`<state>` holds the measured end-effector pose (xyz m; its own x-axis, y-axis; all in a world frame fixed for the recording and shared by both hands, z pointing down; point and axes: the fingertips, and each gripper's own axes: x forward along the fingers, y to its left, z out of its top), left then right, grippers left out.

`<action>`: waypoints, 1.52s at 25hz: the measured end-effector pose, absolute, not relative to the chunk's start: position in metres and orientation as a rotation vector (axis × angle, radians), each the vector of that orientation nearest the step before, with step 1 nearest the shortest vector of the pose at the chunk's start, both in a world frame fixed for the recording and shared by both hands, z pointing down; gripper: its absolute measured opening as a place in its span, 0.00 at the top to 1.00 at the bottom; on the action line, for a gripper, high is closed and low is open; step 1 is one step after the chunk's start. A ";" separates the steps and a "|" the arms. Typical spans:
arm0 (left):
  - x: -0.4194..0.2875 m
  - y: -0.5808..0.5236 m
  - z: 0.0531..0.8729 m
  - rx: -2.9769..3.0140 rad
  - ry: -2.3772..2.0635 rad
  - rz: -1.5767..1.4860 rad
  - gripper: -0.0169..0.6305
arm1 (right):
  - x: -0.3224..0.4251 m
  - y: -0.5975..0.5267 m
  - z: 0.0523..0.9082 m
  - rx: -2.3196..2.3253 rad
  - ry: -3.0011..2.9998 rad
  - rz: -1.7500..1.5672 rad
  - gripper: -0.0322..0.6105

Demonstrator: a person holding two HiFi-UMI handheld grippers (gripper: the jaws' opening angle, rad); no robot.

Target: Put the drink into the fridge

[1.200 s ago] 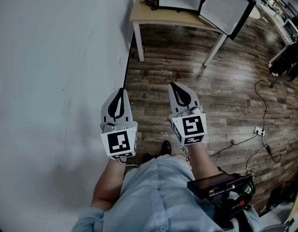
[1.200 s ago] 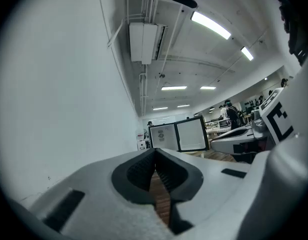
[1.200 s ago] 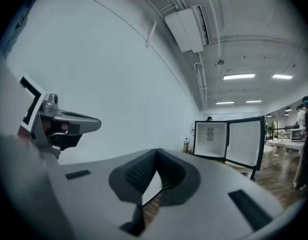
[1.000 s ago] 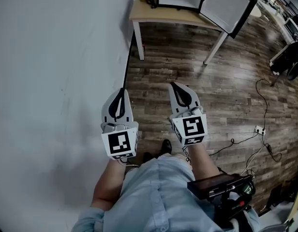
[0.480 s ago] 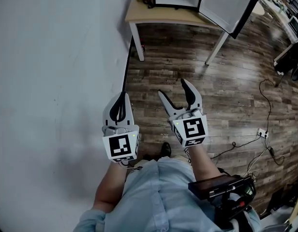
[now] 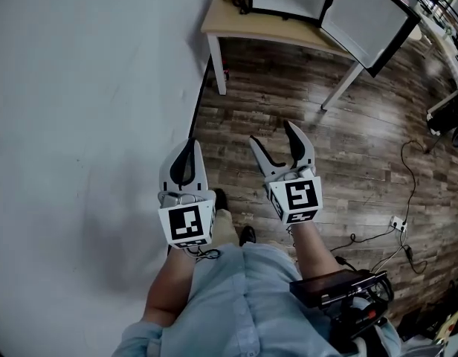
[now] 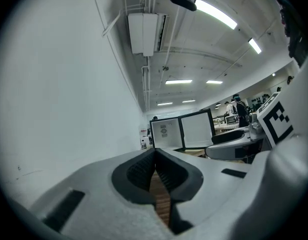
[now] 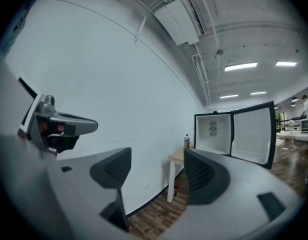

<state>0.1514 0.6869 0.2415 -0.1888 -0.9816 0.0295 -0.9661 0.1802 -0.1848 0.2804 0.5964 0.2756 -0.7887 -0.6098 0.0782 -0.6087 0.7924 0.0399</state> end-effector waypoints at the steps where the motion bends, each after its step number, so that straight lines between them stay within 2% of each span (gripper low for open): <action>1: 0.145 0.680 0.244 -1.933 2.344 -0.246 0.96 | 0.274 0.589 0.278 0.980 -2.890 -0.021 0.43; 20: -0.028 0.444 0.251 -2.007 2.307 -0.213 0.96 | 0.110 0.366 0.287 1.078 -2.829 -0.032 0.45; 32: -0.074 0.385 0.243 -2.043 2.258 -0.194 0.96 | 0.060 0.313 0.266 1.101 -2.806 -0.079 0.45; 38: -0.093 0.334 0.270 -2.051 2.277 -0.232 0.96 | 0.040 0.257 0.291 1.090 -2.801 -0.058 0.45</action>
